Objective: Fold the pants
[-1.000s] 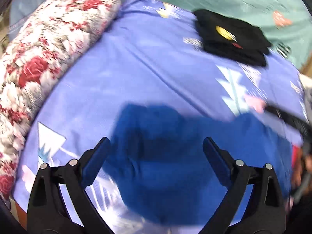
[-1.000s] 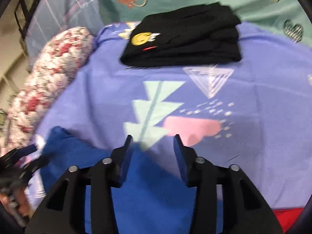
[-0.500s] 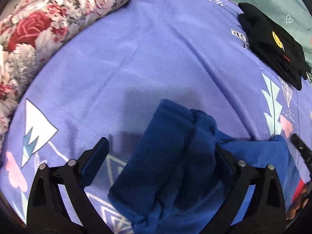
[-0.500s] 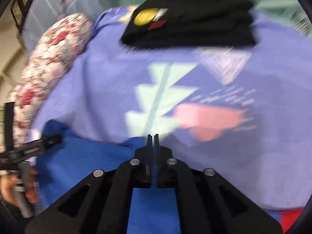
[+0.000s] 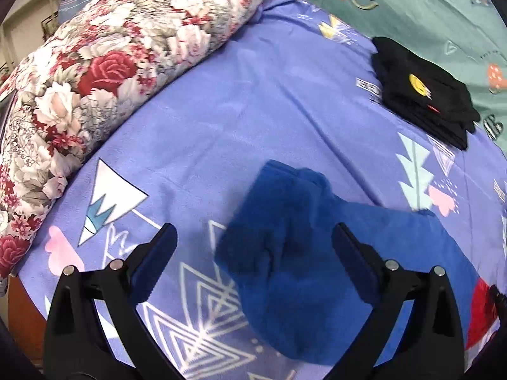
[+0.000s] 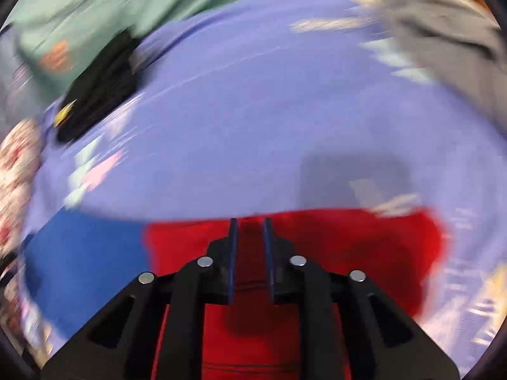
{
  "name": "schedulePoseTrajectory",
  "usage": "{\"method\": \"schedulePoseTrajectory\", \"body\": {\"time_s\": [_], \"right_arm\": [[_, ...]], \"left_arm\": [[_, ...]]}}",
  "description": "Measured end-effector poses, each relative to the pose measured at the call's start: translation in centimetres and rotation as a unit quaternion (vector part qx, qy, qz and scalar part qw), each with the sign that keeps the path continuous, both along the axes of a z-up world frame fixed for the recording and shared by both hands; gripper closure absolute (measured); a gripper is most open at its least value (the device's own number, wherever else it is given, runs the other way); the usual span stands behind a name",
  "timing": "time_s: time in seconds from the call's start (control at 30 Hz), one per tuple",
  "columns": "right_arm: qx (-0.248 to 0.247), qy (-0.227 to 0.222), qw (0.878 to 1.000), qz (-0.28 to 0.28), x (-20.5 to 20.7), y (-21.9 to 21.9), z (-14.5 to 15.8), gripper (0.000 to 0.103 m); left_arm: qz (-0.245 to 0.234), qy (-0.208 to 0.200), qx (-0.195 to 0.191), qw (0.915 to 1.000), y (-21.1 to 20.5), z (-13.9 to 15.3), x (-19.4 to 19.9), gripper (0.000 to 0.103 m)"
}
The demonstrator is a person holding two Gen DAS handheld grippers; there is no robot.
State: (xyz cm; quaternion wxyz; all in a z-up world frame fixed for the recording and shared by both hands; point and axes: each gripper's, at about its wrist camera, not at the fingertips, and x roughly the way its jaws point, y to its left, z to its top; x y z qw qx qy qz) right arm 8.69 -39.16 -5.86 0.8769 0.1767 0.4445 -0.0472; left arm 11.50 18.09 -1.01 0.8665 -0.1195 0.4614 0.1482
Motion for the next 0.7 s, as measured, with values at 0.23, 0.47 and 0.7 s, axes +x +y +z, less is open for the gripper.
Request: {"method": "schedulePoseTrajectory", "body": {"time_s": [0.23,0.47,0.7], "right_arm": [[0.111,0.011,0.991,0.08,-1.6,-1.2,-1.6,0.085],[0.058,-0.026,0.998,0.014,-4.0,-2.2,0.5,0.068],[0.038,0.028,0.992,0.116,-8.2,-1.2,-0.6,0.068]], "left_arm": [[-0.033,0.036,-0.036,0.9982,-2.8,-2.5,-0.1,0.004],[-0.033,0.093,-0.032,0.9946,-3.3,-5.9,-0.4,0.004],[-0.024,0.089,-0.026,0.9954,-2.6,-6.1,-1.5,0.002]]}}
